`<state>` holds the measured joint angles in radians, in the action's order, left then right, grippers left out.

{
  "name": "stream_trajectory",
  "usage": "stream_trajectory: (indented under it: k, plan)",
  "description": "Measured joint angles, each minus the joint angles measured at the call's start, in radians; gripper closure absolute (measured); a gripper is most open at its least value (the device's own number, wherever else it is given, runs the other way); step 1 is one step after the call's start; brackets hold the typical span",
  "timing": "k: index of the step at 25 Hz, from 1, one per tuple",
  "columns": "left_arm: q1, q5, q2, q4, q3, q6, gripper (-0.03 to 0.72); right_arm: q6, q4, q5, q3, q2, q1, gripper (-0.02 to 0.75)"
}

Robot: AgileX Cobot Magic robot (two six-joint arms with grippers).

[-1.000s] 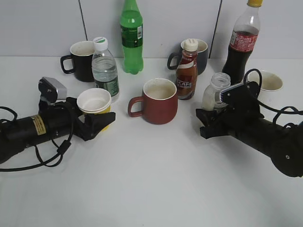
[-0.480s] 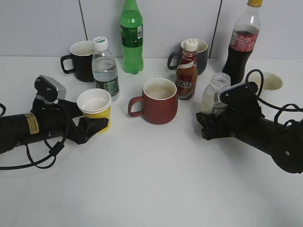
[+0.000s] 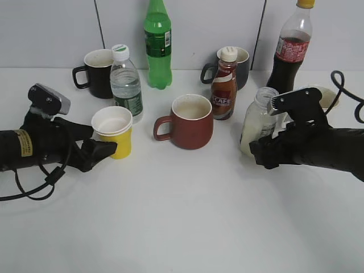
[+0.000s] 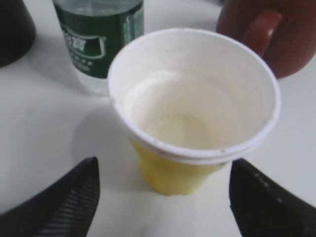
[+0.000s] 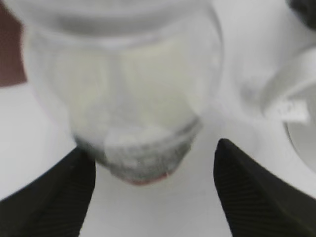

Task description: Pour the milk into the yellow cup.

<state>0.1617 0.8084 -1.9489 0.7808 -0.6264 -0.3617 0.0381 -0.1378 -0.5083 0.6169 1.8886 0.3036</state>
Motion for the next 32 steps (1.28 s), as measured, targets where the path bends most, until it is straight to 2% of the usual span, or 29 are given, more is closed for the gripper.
stream_trajectory:
  k: [11,15,18,22,24,29,32]
  plan:
    - [0.009,-0.365,0.145,0.001,0.002,-0.163,0.095,0.045,0.0,0.379,0.0,-0.18,0.022,0.183]
    - [0.084,-0.587,0.242,-0.016,0.002,-0.181,0.105,0.045,0.008,0.531,0.001,-0.242,0.048,0.183]
    - [0.172,-0.808,0.338,-0.092,0.002,-0.184,0.106,0.048,0.019,0.646,0.001,-0.303,0.061,0.183]
    - [0.235,-1.033,0.448,-0.2,-0.003,-0.185,0.127,0.048,0.047,0.827,0.001,-0.422,0.065,0.183]
    - [0.264,-1.214,0.55,-0.27,-0.019,-0.185,0.15,0.042,0.056,0.922,0.001,-0.493,0.065,0.183]
    - [0.281,-1.491,0.757,-0.38,-0.05,-0.185,0.196,0.018,0.074,1.172,0.001,-0.717,0.065,0.184]
    - [0.281,-1.649,0.949,-0.449,-0.057,-0.144,0.221,-0.086,0.131,1.302,0.001,-0.879,0.065,0.184]
